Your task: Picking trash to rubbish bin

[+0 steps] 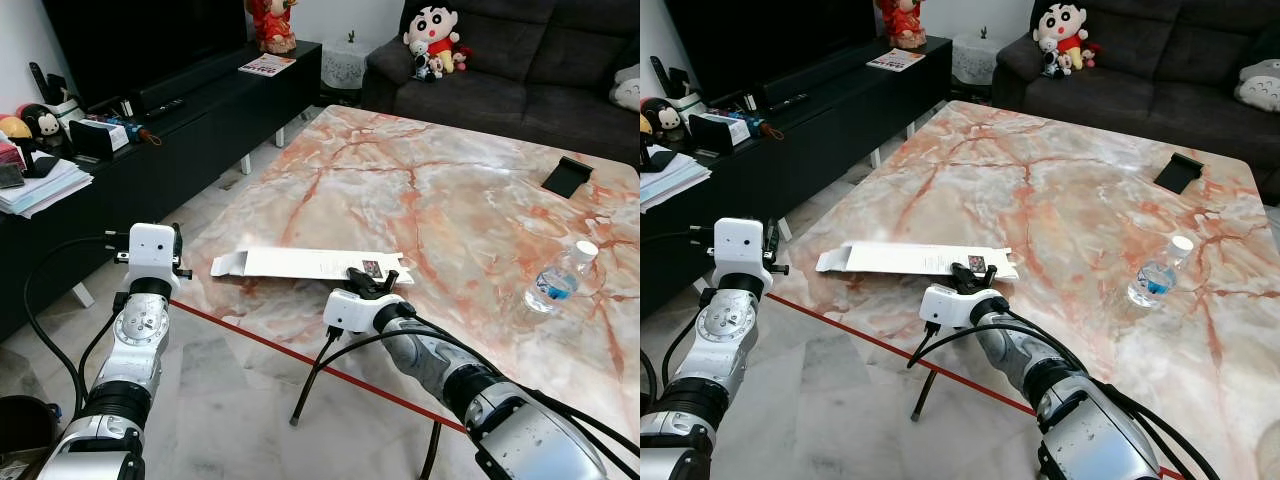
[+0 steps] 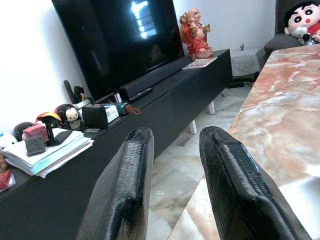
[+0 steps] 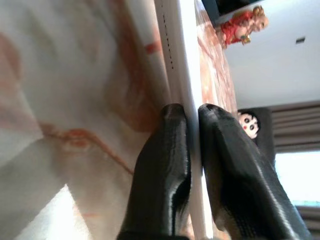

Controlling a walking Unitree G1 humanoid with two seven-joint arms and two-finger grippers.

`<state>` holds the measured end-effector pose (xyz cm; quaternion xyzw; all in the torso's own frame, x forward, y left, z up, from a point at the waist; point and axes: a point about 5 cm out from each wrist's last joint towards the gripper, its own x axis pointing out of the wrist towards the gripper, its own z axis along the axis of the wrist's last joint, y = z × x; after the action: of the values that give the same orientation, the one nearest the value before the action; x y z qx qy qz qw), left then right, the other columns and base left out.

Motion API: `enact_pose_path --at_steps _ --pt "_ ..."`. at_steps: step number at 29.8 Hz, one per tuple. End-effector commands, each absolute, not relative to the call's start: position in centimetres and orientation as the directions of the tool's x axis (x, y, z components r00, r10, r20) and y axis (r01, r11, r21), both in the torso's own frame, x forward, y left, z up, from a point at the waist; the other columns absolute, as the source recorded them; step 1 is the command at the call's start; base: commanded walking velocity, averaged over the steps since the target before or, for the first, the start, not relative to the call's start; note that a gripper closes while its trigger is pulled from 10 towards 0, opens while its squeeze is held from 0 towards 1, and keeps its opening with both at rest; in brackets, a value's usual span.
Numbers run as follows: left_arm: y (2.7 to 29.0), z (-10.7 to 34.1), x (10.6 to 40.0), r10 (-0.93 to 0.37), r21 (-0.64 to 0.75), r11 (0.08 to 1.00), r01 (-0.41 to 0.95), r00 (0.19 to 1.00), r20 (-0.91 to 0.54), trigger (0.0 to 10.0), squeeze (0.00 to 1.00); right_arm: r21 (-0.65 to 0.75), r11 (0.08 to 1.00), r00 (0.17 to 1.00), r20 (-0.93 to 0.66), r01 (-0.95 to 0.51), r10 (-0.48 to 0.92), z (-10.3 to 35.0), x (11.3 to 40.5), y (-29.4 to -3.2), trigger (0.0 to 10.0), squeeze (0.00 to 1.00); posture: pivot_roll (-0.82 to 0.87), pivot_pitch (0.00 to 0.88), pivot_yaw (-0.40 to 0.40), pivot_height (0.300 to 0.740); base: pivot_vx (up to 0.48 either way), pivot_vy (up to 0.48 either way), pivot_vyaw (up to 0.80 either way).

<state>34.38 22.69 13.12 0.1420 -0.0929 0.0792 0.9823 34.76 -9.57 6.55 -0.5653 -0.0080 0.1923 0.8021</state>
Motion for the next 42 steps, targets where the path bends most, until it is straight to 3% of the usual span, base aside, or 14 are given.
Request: enact_pose_path --at_steps 1,3,4,5,6,7,11,13,18,27,42 --pt "22.4 13.5 34.7 0.111 0.281 0.945 -0.167 0.973 0.205 10.0 0.0 -0.866 0.4 0.936 -0.188 -0.301 0.299 7.2 35.2 -9.5 0.0 0.0 0.08 0.002 -0.055 0.74 0.0 0.0 0.0" --pt "22.4 13.5 34.7 0.111 0.28 0.945 -0.167 0.972 0.205 10.0 0.0 -0.853 0.427 0.938 -0.184 -0.301 0.292 7.3 35.2 -9.5 0.0 0.0 0.08 0.0 -0.054 0.74 0.0 0.0 0.0" --pt "22.4 13.5 34.7 0.112 0.281 0.945 -0.168 0.972 0.206 10.0 0.0 -0.822 0.489 0.945 -0.171 -0.294 0.28 7.6 35.4 -9.5 0.0 0.0 0.08 0.0 -0.054 0.74 0.0 0.0 0.0" --pt "22.4 13.5 34.7 0.112 0.279 0.945 -0.169 0.971 0.209 10.0 0.0 -0.749 0.607 0.957 -0.129 -0.267 0.261 8.4 35.8 -9.4 0.0 0.0 0.08 0.0 -0.054 0.74 0.0 0.0 0.0" --pt "22.4 13.5 34.7 0.112 0.279 0.945 -0.169 0.971 0.209 10.0 0.0 -0.749 0.607 0.957 -0.129 -0.267 0.261 8.4 35.8 -9.4 0.0 0.0 0.08 0.0 -0.054 0.74 0.0 0.0 0.0" --pt "22.3 13.7 34.7 0.113 0.277 0.945 -0.173 0.969 0.218 10.0 0.0 -0.694 0.68 0.964 -0.079 -0.236 0.253 9.4 36.2 -9.4 10.0 0.0 0.08 0.0 -0.053 0.74 0.0 0.0 0.0" --pt "22.2 14.3 34.9 0.124 0.25 0.95 -0.188 0.96 0.252 10.0 0.0 -0.567 0.811 0.972 0.072 -0.144 0.223 12.4 37.2 -9.4 10.0 0.0 0.08 0.0 -0.052 0.74 0.0 0.0 0.0" --pt "22.2 14.4 34.9 0.125 0.245 0.951 -0.189 0.959 0.255 10.0 0.0 -0.546 0.827 0.972 0.089 -0.136 0.218 12.7 37.3 -9.4 10.0 0.0 0.08 0.0 -0.052 0.74 0.0 0.0 0.0" --pt "22.2 14.6 34.9 0.139 0.198 0.96 -0.196 0.953 0.268 10.0 0.0 -0.246 0.956 0.963 0.172 -0.161 0.207 14.9 37.7 -9.2 10.0 0.0 0.08 0.0 -0.052 0.74 0.0 0.0 0.0" --pt "21.5 14.5 35.3 0.137 0.153 0.972 -0.178 0.96 0.245 10.0 0.0 0.148 0.965 0.963 0.193 -0.216 0.186 14.5 37.2 -9.0 10.0 0.0 0.07 0.009 -0.053 0.74 0.0 0.0 0.0" --pt "20.6 14.3 35.4 0.115 0.13 0.98 -0.15 0.964 0.239 10.0 0.0 0.199 0.946 0.954 0.209 -0.257 0.216 13.3 36.3 -9.1 10.0 0.0 0.06 0.015 -0.061 0.74 0.0 0.0 0.0"
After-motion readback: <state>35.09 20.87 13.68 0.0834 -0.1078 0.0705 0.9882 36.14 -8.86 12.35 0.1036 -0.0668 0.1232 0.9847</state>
